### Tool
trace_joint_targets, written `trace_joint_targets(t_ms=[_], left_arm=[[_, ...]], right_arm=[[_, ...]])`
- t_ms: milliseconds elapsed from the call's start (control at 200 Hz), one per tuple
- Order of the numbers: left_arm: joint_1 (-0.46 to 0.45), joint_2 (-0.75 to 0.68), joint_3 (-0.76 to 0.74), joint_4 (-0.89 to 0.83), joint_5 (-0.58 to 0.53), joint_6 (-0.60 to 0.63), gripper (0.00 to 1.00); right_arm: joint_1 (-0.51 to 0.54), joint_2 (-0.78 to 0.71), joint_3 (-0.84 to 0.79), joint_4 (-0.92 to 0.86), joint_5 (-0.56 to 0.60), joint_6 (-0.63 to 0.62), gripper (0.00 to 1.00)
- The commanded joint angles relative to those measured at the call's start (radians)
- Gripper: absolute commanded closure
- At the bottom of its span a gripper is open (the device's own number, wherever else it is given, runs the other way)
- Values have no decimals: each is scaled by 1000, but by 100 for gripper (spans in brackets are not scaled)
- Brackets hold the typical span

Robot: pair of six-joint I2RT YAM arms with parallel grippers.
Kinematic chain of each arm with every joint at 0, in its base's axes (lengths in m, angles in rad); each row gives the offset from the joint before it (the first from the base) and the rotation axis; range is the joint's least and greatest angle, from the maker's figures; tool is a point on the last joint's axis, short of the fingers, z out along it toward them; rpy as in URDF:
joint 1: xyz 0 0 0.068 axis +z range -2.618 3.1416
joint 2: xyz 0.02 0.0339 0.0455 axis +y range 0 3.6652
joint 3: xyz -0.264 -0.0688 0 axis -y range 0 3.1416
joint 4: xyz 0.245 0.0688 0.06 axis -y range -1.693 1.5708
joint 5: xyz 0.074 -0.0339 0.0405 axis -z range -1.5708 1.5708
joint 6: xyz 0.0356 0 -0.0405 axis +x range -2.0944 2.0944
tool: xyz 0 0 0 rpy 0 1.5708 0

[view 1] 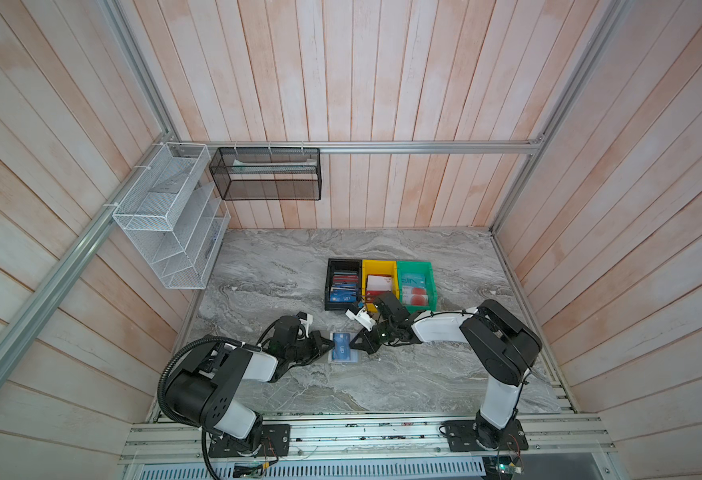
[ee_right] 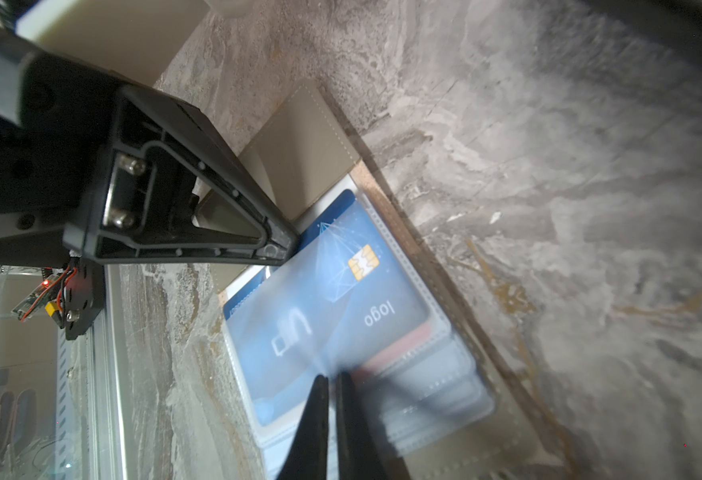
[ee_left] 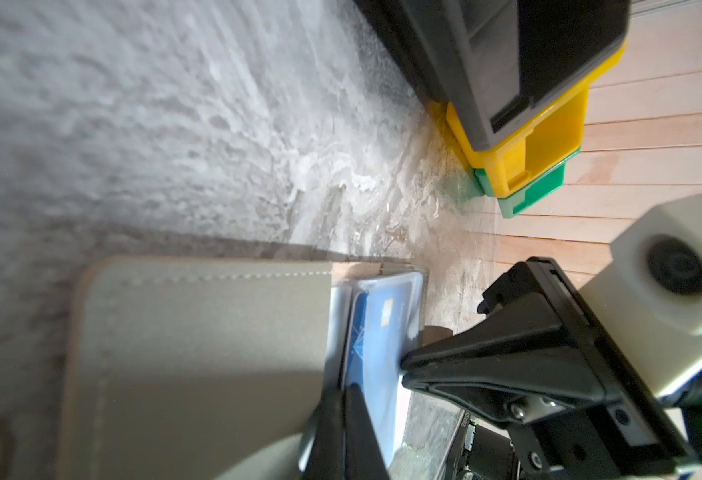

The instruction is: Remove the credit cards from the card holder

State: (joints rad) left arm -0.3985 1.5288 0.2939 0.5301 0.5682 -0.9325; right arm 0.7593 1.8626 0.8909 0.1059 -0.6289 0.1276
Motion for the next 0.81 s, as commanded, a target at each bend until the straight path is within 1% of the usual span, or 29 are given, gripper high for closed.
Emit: trace_joint_targets(t_ms=[0,135,275,370,465,585,720,800], left_arm=[[1,-21,-36,-135,-58,39,100],[17,-68,-63,-208,-99,63,100],[56,-115,-81,-271,-101,95,100],[95,-175,-95,-320,-99,112,100],[133,-272,-101,-387,-96,129,100],[157,-412,-89,-466,-75,131,100],[159,-572,-73,-497,-53,84,100],[160,-643,-67,-479,-40,48,100]], right_arm=[[15,79,-36,-121,66,0,89],[16,85,-37,-123,61,1,89],[15,85,-33,-126,60,1,89],[15,80,-32,-131,55,0,89],[14,68,-26,-142,46,-3,88],[15,40,-1,-172,22,-12,83],[15,-14,48,-236,-19,-25,78],[14,-46,89,-283,-49,-41,75]])
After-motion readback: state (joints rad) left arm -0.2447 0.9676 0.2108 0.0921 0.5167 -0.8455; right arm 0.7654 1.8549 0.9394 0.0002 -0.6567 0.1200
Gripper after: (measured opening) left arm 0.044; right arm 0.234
